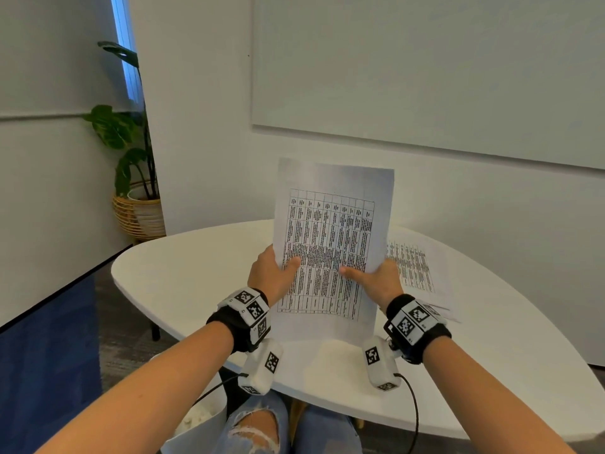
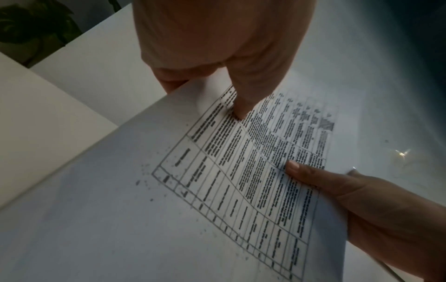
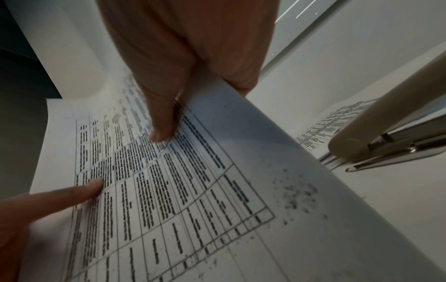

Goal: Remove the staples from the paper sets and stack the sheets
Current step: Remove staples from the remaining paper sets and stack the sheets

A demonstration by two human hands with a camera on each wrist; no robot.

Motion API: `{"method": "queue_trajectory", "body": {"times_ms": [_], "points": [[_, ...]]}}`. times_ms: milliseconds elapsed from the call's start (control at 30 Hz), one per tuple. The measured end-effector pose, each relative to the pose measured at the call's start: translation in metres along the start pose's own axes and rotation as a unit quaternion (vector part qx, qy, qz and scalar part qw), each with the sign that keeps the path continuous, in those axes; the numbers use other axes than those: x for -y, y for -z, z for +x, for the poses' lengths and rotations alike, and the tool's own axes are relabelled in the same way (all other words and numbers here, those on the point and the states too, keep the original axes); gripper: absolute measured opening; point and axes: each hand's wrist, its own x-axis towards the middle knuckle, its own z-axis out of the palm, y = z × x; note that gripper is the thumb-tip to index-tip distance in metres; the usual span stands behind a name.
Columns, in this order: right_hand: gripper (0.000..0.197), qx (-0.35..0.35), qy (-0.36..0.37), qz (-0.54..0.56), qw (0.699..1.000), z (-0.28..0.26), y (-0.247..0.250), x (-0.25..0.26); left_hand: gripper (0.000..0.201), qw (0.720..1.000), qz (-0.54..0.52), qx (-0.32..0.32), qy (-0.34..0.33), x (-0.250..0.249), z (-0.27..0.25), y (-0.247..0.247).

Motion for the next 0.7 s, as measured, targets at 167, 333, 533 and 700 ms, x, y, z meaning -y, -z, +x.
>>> {"method": "queue_trajectory", "body": {"times_ms": [167, 333, 533, 700], "points": [[0.055, -0.050, 0.028, 0.020, 0.998, 0.003, 0.000, 0.002, 0.032, 0.997, -0.007, -0.056, -0.058, -0.014, -0.003, -0.002], [0.051, -0.005, 0.032, -0.005, 0.999, -0.007, -0.008, -0.004, 0.027, 0.998, 0.002, -0.008, -0.059, 0.001, -0.014, -0.008], [0.055, -0.001, -0.011, -0.021, 1.000, -0.007, -0.010, -0.016, 0.027, 0.999, 0.026, 0.005, -0.043, 0.017, -0.022, -0.009], [0.040, 0.047, -0.009, -0.088, 0.995, 0.001, 0.003, -0.011, 0.028, 0.997, 0.069, 0.004, -0.032, 0.012, -0.012, -0.001]]}}
